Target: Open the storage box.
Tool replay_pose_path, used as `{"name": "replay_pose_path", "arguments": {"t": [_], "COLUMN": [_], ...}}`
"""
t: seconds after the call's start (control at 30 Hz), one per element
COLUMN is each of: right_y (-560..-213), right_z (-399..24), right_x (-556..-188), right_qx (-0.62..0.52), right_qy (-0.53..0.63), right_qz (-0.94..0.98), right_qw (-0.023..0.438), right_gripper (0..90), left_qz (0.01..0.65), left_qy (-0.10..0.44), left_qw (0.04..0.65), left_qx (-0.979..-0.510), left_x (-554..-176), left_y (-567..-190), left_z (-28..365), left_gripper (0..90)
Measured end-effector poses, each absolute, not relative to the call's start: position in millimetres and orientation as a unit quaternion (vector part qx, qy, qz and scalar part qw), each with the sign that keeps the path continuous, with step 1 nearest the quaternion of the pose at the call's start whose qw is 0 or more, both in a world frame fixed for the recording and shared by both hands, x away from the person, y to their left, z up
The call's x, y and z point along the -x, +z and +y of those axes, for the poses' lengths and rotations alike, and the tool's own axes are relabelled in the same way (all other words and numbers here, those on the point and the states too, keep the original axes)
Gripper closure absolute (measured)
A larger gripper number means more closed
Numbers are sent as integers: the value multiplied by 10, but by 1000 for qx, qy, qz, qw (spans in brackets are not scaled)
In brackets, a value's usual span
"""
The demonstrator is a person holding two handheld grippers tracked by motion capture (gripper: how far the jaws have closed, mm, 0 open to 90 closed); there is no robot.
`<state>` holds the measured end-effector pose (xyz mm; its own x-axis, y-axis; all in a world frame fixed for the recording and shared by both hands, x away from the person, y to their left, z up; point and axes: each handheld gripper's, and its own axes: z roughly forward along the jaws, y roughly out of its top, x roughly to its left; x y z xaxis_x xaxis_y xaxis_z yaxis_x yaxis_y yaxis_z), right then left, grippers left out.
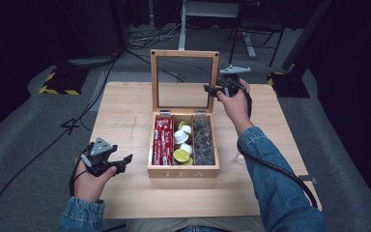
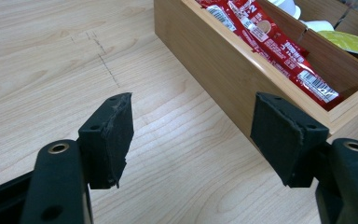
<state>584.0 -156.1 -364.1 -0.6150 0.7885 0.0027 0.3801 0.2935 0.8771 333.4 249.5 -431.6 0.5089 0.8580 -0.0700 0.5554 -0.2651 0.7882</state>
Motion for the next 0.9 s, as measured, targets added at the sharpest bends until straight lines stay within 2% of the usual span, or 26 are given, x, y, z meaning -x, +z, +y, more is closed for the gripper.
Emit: {"name": "replay_pose_path", "arguments": {"t": [0.47,0.57,0.77,0.9], "right_y": [-3551,-3465,-3362,-3291], "right_z": [-1626,-1698,-1802,-1888], "right_x": [-5793,-5704,-5555,-5395], "right_qx": [-383,-376,-365,-355], "right_qy": [464,467,466,474], "right_qz": [763,766,772,779], "right_qw": [236,232,231,207], "right_gripper": [330,295,282,250], "left_qz": [461,465,461,457], "left_qy": [180,174,174,170], "left_qw": [399,399,389,388], "left_qx": [-772,-771,-779,-782], "left_x": [-3424,-3511,-3592,-3629], "left_y": [-4317,-4303,-4306,-4296], "left_z": [2517,2538,2496,2474], "left_gripper": [300,297,296,294]}}
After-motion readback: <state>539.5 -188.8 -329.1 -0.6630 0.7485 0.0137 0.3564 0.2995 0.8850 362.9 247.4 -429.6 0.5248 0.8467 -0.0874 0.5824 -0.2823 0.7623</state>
